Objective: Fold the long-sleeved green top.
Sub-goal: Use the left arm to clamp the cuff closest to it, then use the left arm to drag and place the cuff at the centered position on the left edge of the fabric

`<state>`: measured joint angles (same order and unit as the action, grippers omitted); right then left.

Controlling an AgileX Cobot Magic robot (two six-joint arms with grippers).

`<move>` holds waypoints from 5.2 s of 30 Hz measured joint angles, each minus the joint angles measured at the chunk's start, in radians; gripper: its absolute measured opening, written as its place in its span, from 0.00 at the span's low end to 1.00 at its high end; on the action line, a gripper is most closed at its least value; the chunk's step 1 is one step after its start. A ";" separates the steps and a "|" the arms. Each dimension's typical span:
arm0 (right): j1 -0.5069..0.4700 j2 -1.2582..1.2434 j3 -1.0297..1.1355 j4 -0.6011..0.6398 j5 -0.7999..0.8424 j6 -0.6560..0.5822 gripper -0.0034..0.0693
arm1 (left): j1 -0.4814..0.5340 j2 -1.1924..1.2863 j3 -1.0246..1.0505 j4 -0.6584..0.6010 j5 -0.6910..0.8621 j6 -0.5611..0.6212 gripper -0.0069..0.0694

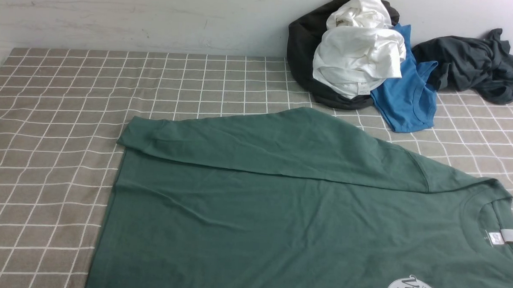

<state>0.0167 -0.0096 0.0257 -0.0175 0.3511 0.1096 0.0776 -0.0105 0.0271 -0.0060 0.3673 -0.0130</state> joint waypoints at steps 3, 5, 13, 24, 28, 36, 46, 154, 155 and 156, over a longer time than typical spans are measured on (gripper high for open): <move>0.000 0.000 0.000 0.000 0.000 0.000 0.03 | 0.000 0.000 0.000 0.000 0.000 0.000 0.08; 0.000 0.000 0.000 0.000 0.000 0.000 0.03 | 0.000 0.000 0.000 0.000 0.000 0.000 0.08; 0.000 0.000 0.000 0.034 0.003 0.000 0.03 | 0.000 0.000 0.000 0.000 0.000 0.000 0.08; 0.000 0.000 -0.001 0.189 0.010 0.000 0.03 | 0.000 0.000 0.000 -0.235 -0.098 -0.171 0.08; 0.000 0.000 0.000 0.416 0.012 0.007 0.03 | 0.000 0.000 0.000 -0.567 -0.160 -0.365 0.08; 0.000 0.000 -0.001 1.024 0.007 0.057 0.03 | 0.000 0.000 0.000 -0.833 -0.189 -0.385 0.08; 0.000 0.000 0.000 1.038 -0.021 -0.110 0.03 | 0.000 0.000 -0.168 -0.800 -0.065 0.013 0.08; 0.259 0.989 -0.837 0.437 0.682 -0.644 0.03 | -0.373 1.865 -1.330 0.077 0.601 0.125 0.11; 0.259 0.989 -0.837 0.426 0.683 -0.644 0.03 | -0.373 1.877 -1.340 0.078 0.601 0.124 0.13; 0.259 0.989 -0.837 0.425 0.683 -0.644 0.03 | -0.373 1.880 -1.340 0.078 0.601 0.124 0.13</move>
<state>0.2755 0.9798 -0.8112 0.4070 1.0343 -0.5339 -0.2958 1.8696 -1.3127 0.0719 0.9687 0.1109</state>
